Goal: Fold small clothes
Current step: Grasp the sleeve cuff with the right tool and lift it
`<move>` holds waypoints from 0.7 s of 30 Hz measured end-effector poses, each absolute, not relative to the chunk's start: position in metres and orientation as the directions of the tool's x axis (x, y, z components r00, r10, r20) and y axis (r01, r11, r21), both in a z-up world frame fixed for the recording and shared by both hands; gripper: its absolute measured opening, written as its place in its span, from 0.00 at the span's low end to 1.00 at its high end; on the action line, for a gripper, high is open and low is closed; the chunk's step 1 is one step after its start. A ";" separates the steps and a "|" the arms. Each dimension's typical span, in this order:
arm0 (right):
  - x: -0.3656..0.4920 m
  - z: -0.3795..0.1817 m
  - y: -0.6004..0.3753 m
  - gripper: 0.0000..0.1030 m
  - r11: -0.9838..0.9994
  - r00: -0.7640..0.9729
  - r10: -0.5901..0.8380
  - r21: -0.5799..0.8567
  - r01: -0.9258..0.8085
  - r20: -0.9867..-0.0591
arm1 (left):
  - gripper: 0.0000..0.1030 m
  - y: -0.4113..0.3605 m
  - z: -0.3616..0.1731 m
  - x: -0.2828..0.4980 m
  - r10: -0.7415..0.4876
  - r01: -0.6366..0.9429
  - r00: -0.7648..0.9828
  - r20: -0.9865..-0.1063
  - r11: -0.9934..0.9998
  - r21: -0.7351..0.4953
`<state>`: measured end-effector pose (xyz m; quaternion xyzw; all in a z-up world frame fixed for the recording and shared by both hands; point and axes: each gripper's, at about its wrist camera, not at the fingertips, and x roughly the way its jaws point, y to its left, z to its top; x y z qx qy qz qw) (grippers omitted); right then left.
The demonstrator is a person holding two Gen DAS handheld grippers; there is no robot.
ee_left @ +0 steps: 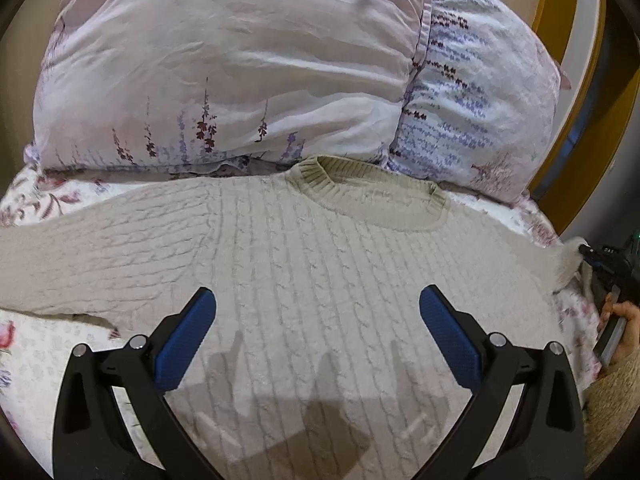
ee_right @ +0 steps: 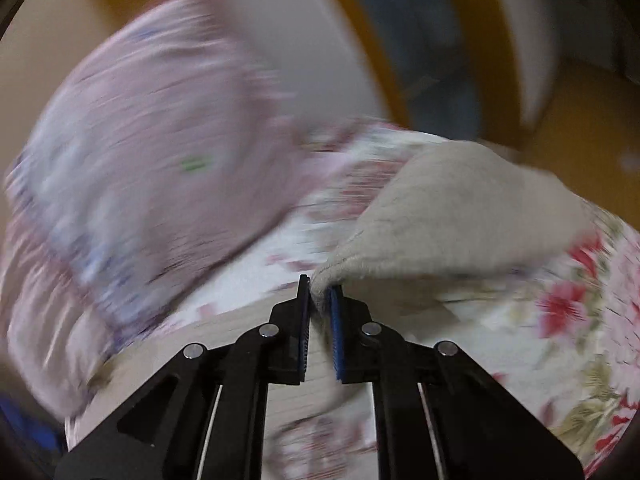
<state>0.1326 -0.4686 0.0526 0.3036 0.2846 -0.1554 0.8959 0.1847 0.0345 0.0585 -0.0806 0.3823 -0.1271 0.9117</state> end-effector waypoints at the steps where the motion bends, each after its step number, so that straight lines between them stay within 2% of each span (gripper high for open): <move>1: 0.136 0.058 -0.454 0.10 0.798 0.805 -0.069 0.453 0.399 -0.589 | 0.98 0.036 0.058 0.186 -0.315 0.171 0.669 -0.673 0.947 -0.273; 4: 0.149 0.064 -0.395 0.10 0.868 0.822 0.098 0.452 0.206 -0.562 | 0.98 0.036 0.056 0.188 -0.352 0.175 0.660 -0.664 0.931 -0.319; 7: 0.161 0.045 -0.342 0.09 0.874 0.751 0.275 0.482 0.064 -0.600 | 0.98 0.033 0.055 0.188 -0.380 0.189 0.662 -0.646 0.919 -0.347; 10: 0.176 0.008 -0.306 0.09 0.878 0.630 0.336 0.475 0.060 -0.700 | 0.98 0.032 0.053 0.187 -0.407 0.198 0.658 -0.633 0.905 -0.375; 13: 0.176 0.000 -0.303 0.11 0.858 0.602 0.351 0.504 0.099 -0.717 | 0.98 0.034 0.051 0.188 -0.426 0.200 0.643 -0.636 0.896 -0.397; 14: 0.173 0.002 -0.308 0.15 0.831 0.610 0.371 0.543 0.119 -0.701 | 0.98 0.034 0.051 0.188 -0.433 0.201 0.639 -0.636 0.892 -0.405; 17: 0.162 0.009 -0.332 0.50 0.757 0.650 0.366 0.619 0.207 -0.666 | 0.98 0.036 0.050 0.191 -0.455 0.201 0.626 -0.633 0.879 -0.433; 21: 0.142 0.009 -0.377 0.52 0.661 0.719 0.277 0.669 0.339 -0.638 | 0.98 0.041 0.047 0.195 -0.492 0.191 0.606 -0.625 0.853 -0.486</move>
